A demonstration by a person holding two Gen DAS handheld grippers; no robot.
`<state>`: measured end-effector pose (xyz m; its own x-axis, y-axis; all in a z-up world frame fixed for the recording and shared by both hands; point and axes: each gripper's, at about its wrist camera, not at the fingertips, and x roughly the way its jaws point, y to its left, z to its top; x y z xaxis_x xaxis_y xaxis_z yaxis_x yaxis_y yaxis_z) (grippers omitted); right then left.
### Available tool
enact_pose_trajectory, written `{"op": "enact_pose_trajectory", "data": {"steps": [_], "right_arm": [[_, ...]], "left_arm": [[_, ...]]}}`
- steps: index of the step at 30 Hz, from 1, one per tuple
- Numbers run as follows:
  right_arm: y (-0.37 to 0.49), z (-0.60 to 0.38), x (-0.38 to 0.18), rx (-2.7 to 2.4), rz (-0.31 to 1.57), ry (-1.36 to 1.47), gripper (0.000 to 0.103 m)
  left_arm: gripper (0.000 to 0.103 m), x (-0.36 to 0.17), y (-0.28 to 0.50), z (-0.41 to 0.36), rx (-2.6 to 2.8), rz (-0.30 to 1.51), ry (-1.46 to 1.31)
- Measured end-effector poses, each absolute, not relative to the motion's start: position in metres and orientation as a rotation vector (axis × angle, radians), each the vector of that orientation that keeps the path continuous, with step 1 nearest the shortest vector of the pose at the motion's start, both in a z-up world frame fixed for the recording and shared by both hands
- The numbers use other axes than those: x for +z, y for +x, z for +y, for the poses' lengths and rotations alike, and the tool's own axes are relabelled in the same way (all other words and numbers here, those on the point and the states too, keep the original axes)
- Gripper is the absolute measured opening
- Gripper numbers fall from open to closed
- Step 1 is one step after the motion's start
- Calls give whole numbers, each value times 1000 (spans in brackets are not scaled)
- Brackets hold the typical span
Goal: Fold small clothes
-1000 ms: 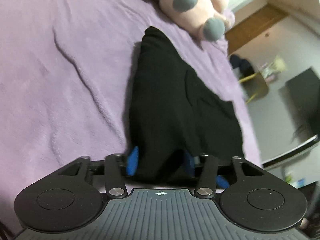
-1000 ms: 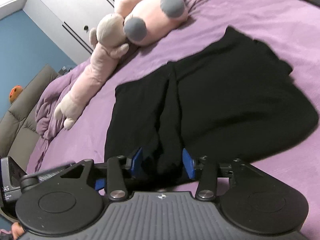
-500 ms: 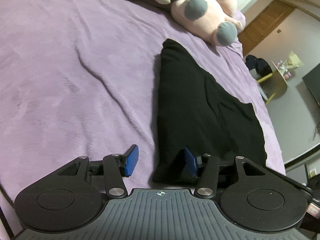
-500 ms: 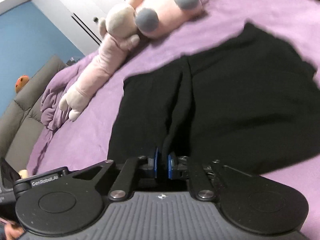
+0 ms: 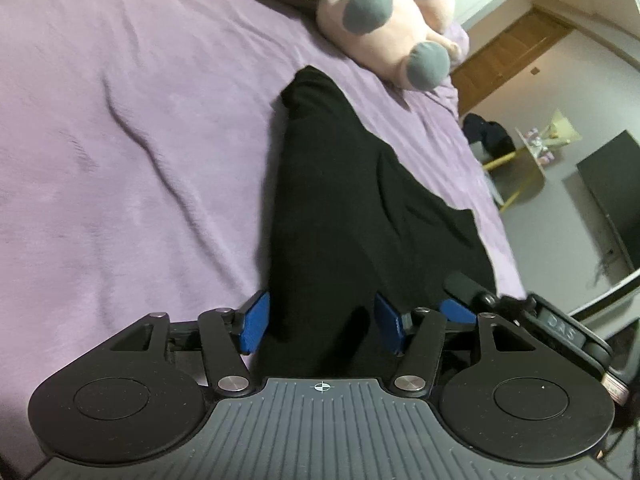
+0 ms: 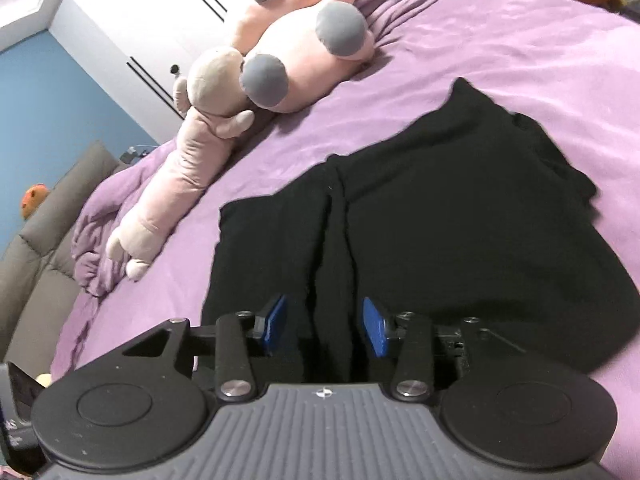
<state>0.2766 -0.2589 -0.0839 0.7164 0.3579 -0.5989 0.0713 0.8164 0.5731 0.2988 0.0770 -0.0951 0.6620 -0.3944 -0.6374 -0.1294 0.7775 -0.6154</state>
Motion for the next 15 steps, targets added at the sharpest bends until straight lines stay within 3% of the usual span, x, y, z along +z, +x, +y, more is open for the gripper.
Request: {"op": "enact_pose_trajectory", "data": {"steps": [4,11,13,14,15], "right_arm": [[302,-260,-97,205,812,674,46],[338,-241,-115,266,853,712,45],[346,-229,-113,277,859,669,33],[348,-222,-111,285,859,639,14],[347,-216,-105,278,850,583,9]], "left_arm": [[65,-93,296,86,-262,808,-761],[68,-84,276,103,-18,823,-604],[69,-84,274,104,-7,834,-589],[69,-84,273,103,-6,840,-586],[69,-85,273,102,-6,841,-582]]}}
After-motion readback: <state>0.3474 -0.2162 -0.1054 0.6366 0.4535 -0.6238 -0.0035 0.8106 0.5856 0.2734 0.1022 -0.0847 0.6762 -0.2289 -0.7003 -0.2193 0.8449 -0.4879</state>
